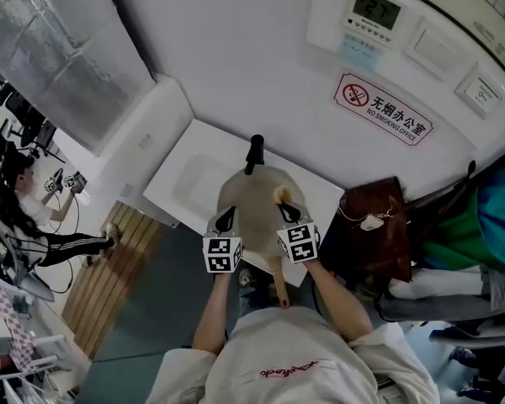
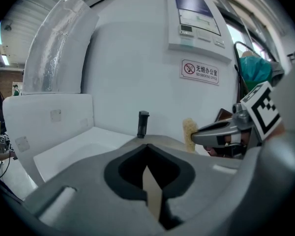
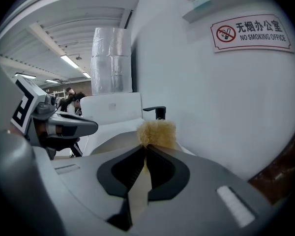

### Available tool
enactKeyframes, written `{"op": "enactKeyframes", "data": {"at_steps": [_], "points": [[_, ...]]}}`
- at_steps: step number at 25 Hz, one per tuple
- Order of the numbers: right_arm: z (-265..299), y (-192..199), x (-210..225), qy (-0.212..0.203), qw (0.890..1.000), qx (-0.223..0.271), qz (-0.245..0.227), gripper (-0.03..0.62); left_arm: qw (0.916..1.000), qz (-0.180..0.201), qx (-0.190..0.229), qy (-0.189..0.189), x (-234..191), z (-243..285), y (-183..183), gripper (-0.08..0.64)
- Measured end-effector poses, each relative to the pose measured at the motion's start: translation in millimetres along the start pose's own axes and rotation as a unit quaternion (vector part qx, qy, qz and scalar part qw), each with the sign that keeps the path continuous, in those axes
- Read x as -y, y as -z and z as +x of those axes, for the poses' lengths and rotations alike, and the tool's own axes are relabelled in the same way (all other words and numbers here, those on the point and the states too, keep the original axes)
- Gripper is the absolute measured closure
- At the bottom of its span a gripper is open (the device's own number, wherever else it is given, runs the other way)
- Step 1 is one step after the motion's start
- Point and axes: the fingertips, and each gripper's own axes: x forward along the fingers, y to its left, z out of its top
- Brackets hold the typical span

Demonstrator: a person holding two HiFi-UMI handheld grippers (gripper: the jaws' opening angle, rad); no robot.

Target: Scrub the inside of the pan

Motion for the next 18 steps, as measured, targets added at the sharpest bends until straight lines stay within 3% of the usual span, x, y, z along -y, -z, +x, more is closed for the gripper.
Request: {"op": "enactKeyframes", "data": {"at_steps": [18], "points": [[-85,-58,31,-0.004,0.991,0.132,0.012,0.568,0.9964,0.012,0.077,-0.035,36,-45,-51,0.560]]}}
